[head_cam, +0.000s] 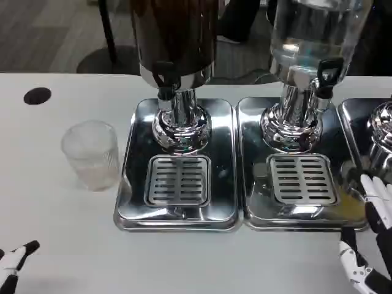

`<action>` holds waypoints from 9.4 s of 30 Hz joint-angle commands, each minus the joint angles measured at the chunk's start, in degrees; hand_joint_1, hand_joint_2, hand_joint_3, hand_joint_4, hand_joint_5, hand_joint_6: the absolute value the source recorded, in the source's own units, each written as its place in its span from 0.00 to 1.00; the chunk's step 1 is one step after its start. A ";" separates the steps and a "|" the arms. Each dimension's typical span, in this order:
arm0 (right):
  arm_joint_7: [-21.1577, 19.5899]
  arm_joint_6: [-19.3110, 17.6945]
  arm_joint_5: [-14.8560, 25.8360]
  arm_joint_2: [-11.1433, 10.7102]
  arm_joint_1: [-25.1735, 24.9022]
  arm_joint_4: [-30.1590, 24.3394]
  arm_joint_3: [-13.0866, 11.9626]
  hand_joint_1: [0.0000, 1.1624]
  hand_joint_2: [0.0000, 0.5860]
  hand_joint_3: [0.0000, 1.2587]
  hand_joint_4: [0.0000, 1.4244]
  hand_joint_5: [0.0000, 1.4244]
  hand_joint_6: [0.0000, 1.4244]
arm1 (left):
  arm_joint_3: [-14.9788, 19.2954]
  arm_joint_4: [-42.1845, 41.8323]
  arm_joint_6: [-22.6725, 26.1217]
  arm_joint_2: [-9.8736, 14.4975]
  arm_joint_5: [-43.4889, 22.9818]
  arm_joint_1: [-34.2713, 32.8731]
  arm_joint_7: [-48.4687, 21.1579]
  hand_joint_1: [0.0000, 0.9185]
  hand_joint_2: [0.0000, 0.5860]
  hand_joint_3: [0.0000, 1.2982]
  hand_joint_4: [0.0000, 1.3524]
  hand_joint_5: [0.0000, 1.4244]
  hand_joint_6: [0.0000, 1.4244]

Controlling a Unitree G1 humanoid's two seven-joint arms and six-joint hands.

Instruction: Grasp the cup under the faucet to collect the drink, then remove the cup.

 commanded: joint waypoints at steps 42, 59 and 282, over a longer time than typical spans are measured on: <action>-2.18 -0.11 -0.51 -3.16 -1.03 2.27 2.87 0.29 0.91 0.11 0.00 0.00 0.00 | 0.67 -0.99 1.65 0.61 -0.31 -1.05 -0.59 0.00 0.16 0.07 0.00 0.00 0.00; -1.95 -0.18 0.45 -3.43 -0.41 2.23 2.51 0.28 0.91 0.13 0.00 0.00 0.00 | 1.00 -1.20 0.52 0.24 -0.55 0.33 0.02 0.00 0.16 0.06 0.00 0.00 0.00; -1.35 -0.58 8.65 0.70 4.39 -5.12 -2.63 0.32 0.94 0.13 0.03 0.00 0.00 | -20.56 69.23 7.48 8.72 -17.33 -71.67 5.95 0.56 0.20 0.00 0.00 0.02 0.05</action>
